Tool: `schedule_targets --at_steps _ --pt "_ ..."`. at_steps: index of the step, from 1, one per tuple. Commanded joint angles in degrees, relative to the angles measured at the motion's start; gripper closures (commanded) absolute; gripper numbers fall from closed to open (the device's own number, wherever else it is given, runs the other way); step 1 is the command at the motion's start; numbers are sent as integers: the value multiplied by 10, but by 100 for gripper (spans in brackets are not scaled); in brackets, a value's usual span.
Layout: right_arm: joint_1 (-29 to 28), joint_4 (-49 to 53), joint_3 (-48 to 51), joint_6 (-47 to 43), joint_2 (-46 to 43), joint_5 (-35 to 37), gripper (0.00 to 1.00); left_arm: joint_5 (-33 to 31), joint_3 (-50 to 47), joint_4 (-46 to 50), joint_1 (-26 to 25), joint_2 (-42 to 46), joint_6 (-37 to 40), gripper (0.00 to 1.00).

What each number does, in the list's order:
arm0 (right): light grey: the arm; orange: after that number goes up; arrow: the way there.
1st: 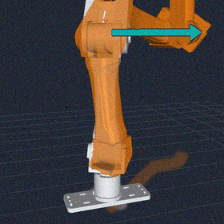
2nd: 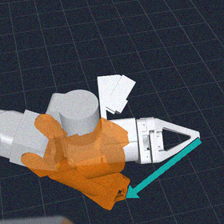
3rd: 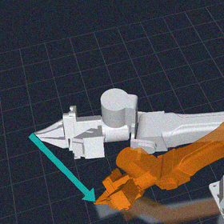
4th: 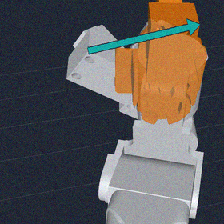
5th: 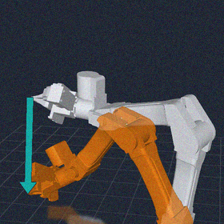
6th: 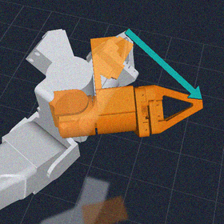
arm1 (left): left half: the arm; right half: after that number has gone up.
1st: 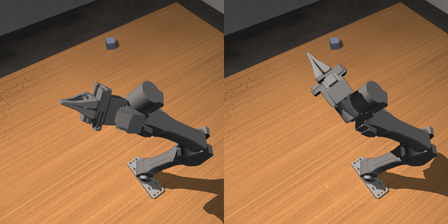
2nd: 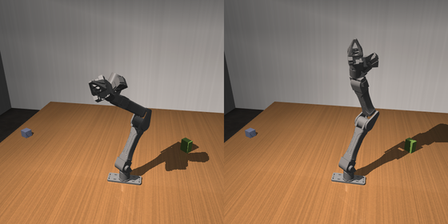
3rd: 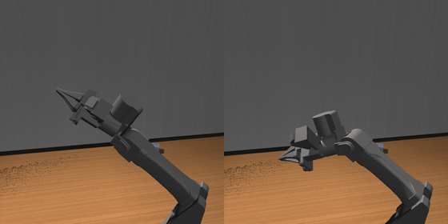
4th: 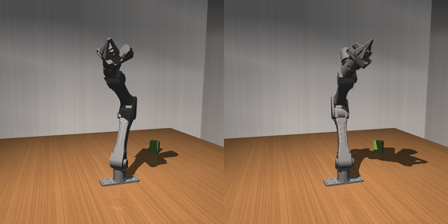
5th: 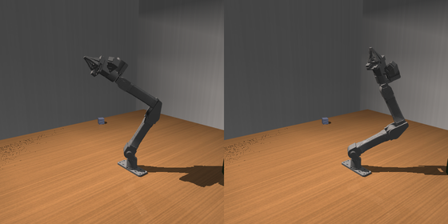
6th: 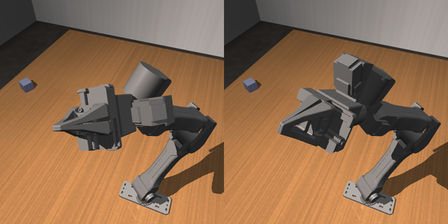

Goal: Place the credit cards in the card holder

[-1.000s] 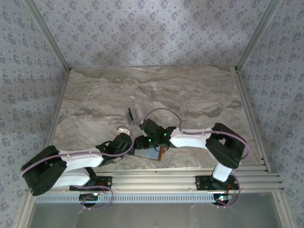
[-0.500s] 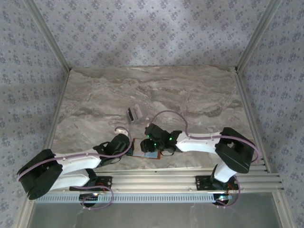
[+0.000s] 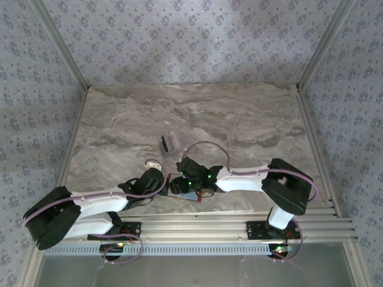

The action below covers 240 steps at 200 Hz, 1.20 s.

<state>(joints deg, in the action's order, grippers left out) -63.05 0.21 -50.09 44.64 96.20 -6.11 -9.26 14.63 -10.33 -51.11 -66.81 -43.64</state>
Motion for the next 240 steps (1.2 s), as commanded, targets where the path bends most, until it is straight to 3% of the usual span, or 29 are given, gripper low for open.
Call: schedule_targets --at_steps 1,93,181,240 --pt "2 -30 -23 6 27 -22 46 4 -8 17 1 1 -9 95" --pt "18 -75 -12 15 34 -58 27 -20 -25 86 7 82 -21 86" --pt "22 -9 -39 -21 20 -64 21 -52 -36 267 41 318 -41 70" --pt "20 3 -52 -46 -2 -90 20 -41 -23 263 62 324 -42 66"
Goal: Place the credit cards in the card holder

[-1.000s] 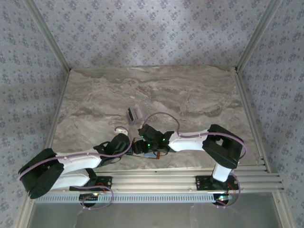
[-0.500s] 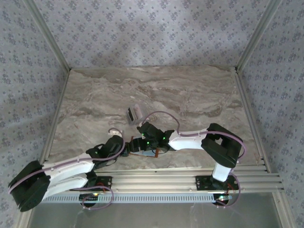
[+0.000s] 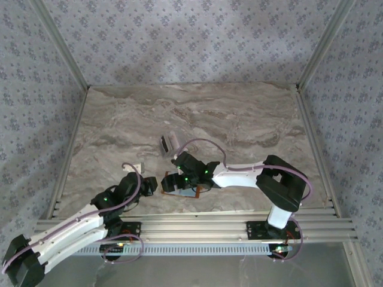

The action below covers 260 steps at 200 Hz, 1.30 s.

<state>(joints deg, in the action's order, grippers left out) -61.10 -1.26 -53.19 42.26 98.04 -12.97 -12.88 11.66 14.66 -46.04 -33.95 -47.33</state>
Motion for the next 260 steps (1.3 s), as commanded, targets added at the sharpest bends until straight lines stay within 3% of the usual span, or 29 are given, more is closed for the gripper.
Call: schedule_targets --at_steps 1,75,144,192,234,260 --pt "0 17 -21 -23 -20 -22 20 -5 8 13 12 -5 -5 66" --pt "12 13 -58 -38 49 -46 45 4 21 6 54 -18 -4 66" --pt "17 34 -71 -52 70 -42 41 35 42 -32 83 -65 4 64" --pt "32 92 -66 -92 -38 27 26 109 104 -106 165 -185 12 62" --pt "81 117 -58 -104 -85 62 25 192 173 -175 264 -310 11 61" --pt "108 122 -65 -112 -91 73 25 219 224 -195 285 -383 20 64"
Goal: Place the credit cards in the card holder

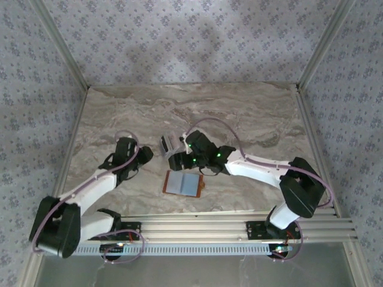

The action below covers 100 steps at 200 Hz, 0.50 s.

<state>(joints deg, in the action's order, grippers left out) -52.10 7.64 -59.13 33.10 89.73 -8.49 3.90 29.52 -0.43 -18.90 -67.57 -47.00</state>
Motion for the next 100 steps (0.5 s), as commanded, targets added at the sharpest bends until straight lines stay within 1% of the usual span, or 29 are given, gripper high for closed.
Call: schedule_targets --at_steps 1,21,61,100 --pt "19 33 -5 -20 -9 28 25 51 48 -44 14 -50 17 64" --pt "34 40 -19 -30 -3 36 26 61 78 -54 20 -98 23 67" --pt "65 33 -41 -41 18 1 30 95 121 -87 42 -203 27 74" --pt "79 57 -86 -63 54 -13 31 128 157 -121 49 -289 44 76"
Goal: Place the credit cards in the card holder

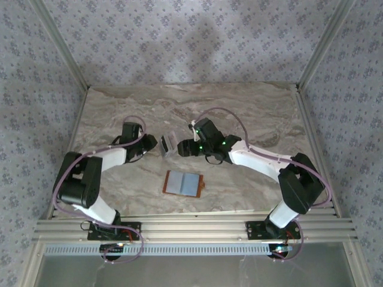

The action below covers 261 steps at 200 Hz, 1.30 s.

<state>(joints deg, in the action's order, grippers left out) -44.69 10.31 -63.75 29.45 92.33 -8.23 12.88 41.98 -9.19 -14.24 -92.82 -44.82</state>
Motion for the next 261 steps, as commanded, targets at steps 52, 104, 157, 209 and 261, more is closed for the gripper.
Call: schedule_targets --at_steps 52,104,157,209,261 --pt "12 58 -108 -52 77 -26 31 52 52 -44 -19 -84 46 77" --pt "25 111 -173 -76 120 -4 29 53 49 -58 -58 -96 46 77" --pt "28 150 -199 -66 159 27 30 54 44 -72 -78 -111 38 77" --pt "28 161 -206 -63 188 27 29 55 43 -84 -83 -125 33 77" --pt "28 166 -233 -63 217 0 30 55 39 -96 -86 -134 29 77"
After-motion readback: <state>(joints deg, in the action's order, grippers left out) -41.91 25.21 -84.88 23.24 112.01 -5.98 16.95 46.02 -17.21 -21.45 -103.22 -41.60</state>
